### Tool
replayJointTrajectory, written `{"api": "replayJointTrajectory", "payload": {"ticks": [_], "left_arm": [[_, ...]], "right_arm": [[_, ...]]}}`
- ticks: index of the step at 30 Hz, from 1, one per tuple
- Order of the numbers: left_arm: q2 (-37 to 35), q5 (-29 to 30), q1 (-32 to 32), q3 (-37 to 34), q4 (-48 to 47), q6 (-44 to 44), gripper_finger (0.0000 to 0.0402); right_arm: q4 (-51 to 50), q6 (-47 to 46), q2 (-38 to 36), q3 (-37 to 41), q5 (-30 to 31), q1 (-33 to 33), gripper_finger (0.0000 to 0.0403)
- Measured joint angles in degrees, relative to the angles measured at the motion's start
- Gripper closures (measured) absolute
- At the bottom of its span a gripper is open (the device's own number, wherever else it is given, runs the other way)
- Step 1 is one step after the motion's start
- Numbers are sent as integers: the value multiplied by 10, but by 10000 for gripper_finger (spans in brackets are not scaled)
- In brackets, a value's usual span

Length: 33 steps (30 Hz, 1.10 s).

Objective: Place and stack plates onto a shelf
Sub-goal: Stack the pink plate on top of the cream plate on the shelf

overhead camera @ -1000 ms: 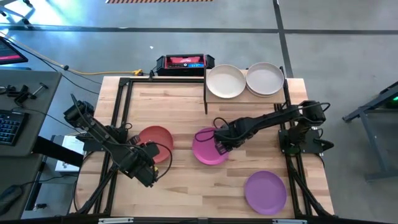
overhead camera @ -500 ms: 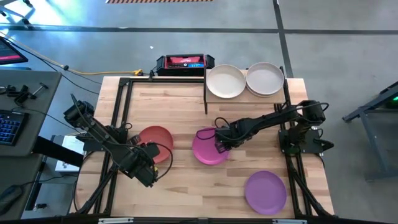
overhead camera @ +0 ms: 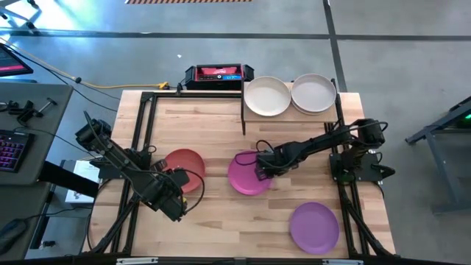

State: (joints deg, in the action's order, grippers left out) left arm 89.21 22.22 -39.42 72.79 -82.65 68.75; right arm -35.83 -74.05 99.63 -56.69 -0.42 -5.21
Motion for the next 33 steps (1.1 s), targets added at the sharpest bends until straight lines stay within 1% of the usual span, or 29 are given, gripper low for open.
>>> {"api": "replayJointTrajectory", "payload": {"ticks": [2, 4, 6, 10, 12, 16, 19, 22, 28, 33], "left_arm": [[0, 1, 0, 0, 0, 0, 259], [0, 1, 0, 0, 0, 0, 259], [0, 1, 0, 0, 0, 0, 259], [0, 1, 0, 0, 0, 0, 259], [0, 1, 0, 0, 0, 0, 259], [0, 1, 0, 0, 0, 0, 259], [0, 1, 0, 0, 0, 0, 259], [0, 1, 0, 0, 0, 0, 259], [0, 1, 0, 0, 3, 0, 259], [0, 0, 0, 0, 6, 0, 259]], "right_arm": [[6, -5, 0, 0, -2, 0, 274], [12, -6, 0, 0, -8, 0, 288], [13, -5, 0, 0, -15, 0, 312], [14, -6, 0, 0, -21, 0, 374], [18, -4, 0, 0, -27, 0, 394], [16, -2, 0, 0, -41, 0, 389], [16, 2, 0, -1, -48, 0, 398], [13, 8, 0, -9, -57, -1, 398], [-6, 36, -5, -48, -55, -1, 402], [-66, 61, -9, -94, -46, -1, 403]]}}
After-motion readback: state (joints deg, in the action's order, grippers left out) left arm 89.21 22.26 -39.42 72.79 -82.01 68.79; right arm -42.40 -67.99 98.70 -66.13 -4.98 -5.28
